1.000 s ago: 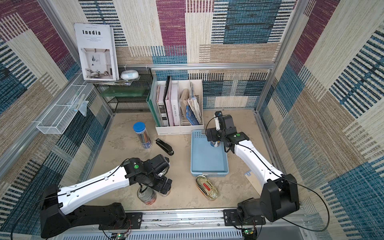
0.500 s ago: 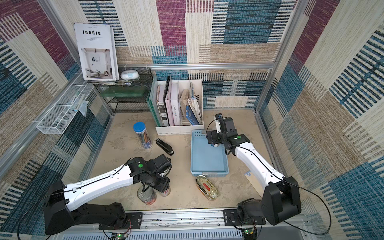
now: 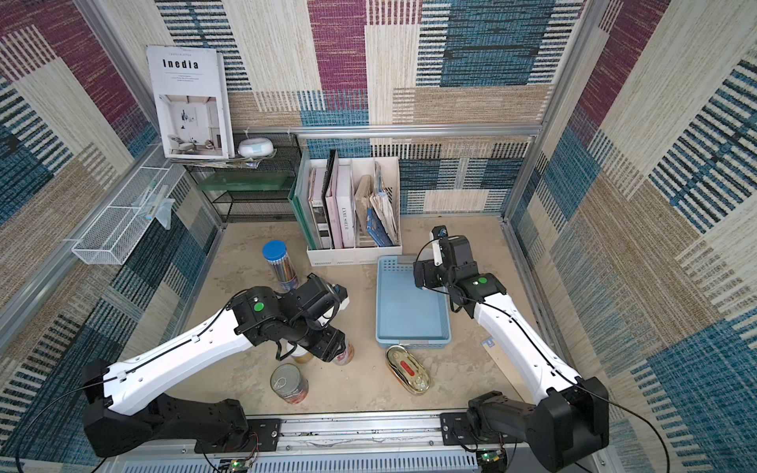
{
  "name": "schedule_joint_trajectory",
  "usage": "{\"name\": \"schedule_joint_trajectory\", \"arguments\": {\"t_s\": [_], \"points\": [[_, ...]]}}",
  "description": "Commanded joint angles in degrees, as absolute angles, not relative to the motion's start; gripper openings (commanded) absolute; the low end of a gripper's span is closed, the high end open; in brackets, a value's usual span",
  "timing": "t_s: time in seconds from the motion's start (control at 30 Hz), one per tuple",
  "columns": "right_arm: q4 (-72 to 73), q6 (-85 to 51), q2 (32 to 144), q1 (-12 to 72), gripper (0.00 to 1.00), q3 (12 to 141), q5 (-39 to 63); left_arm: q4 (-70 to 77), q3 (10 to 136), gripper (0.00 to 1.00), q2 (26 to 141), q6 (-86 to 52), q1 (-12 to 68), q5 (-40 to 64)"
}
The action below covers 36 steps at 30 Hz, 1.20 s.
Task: Put the canned food in the basket
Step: Place the canned food in the basket.
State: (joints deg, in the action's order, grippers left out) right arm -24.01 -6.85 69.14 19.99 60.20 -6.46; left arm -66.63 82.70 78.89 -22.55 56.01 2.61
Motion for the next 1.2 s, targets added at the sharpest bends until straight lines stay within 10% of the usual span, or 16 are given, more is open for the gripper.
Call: {"name": "schedule_joint_trajectory", "arguments": {"t_s": [0.0, 0.43, 1.17], "points": [[-25.2, -8.2, 67.7, 20.0, 1.00, 60.2, -6.9, -67.9, 92.0, 0.39, 83.4, -16.7, 56.0, 3.4], [-29.3, -14.5, 61.3, 20.0, 1.00, 55.5, -7.6, -81.2, 150.9, 0.35, 124.1, -4.7, 52.2, 5.4], [-28.3, -16.0, 55.3, 20.0, 1.00, 49.9, -4.9, -73.9, 155.5, 0.29, 141.7, -4.1, 43.9, 2.3]]}}
